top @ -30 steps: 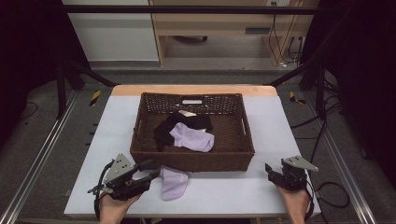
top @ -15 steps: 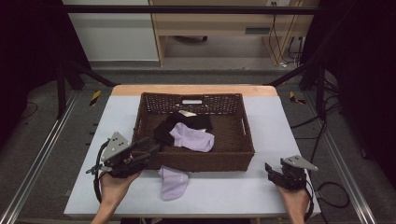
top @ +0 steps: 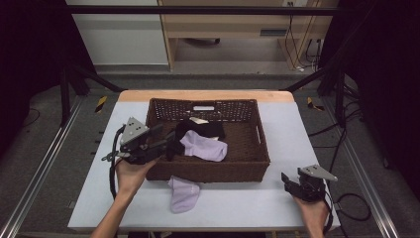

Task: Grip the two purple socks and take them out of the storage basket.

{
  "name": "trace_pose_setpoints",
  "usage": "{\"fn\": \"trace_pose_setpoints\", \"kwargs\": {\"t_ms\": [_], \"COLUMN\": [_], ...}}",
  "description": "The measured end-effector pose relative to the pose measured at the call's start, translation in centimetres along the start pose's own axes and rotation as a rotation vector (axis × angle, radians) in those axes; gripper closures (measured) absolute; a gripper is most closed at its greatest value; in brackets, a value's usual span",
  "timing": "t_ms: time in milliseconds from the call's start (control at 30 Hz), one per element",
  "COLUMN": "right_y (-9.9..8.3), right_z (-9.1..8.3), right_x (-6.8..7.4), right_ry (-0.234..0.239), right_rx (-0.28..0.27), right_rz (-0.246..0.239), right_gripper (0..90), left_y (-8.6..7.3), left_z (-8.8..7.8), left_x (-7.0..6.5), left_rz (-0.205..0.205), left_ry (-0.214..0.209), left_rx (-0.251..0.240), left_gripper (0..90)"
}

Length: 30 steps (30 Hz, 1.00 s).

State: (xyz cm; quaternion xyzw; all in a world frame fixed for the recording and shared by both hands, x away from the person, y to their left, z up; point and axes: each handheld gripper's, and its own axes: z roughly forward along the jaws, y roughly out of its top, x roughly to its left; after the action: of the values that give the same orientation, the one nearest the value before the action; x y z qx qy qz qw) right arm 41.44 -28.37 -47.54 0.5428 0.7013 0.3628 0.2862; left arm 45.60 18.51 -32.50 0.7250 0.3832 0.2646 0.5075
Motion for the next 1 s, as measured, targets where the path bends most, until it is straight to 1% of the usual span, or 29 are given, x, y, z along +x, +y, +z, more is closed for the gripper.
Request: {"fn": "trace_pose_setpoints", "kwargs": {"t_ms": [167,267,467,533,567,633,733,767,833,900,933,967,1000], "right_y": [0.0,0.0,0.0,0.0,0.0,0.0,0.0,0.0,0.0,0.0,0.0,0.0,0.0], "right_z": [0.0,0.0,0.0,0.0,0.0,0.0,0.0,0.0,0.0,0.0,0.0,0.0,0.0], "right_x": [0.0,0.0,0.0,0.0,0.0,-0.1,-0.1,-0.1,0.0,0.0,-0.1,-0.1,-0.1], "right_ry": [0.001,-0.001,-0.001,-0.001,0.0,0.0,0.002,0.003,0.004,0.003,0.003,0.002,0.003], "right_rx": [0.002,0.0,0.0,0.001,0.001,0.0,0.002,0.002,0.002,0.002,0.002,0.002,0.001], "right_rz": [-0.002,-0.001,-0.004,-0.004,-0.003,-0.004,-0.004,-0.005,-0.007,-0.006,-0.008,-0.005,-0.005], "right_gripper": [35.8,35.8,35.9,36.0,36.0,35.9,36.0,36.0,36.1,36.1,36.1,36.2,36.1], "left_y": [0.9,1.0,0.9,1.1,1.1,1.0,0.8,0.8,0.7,0.6,0.5,0.3,0.2], "left_z": [1.5,2.5,4.6,5.1,5.4,5.9,6.9,7.3,8.1,8.9,9.3,9.6,10.0], "left_x": [0.3,0.4,0.7,0.8,0.8,0.8,0.8,0.8,0.8,0.8,0.8,0.8,0.9], "left_rz": [0.009,0.002,-0.011,-0.017,-0.016,0.004,0.008,0.006,0.018,0.031,0.039,0.041,0.032], "left_ry": [0.013,0.006,0.031,0.028,0.027,0.034,0.039,0.035,0.041,0.056,0.07,0.074,0.072], "left_rx": [-0.008,-0.005,0.005,0.013,0.006,0.003,0.008,0.014,0.028,0.04,0.048,0.059,0.066], "left_gripper": [49.6,49.7,49.7,49.6,49.3,49.1,48.3,48.3,48.1,47.8,47.6,47.6,47.6]}}
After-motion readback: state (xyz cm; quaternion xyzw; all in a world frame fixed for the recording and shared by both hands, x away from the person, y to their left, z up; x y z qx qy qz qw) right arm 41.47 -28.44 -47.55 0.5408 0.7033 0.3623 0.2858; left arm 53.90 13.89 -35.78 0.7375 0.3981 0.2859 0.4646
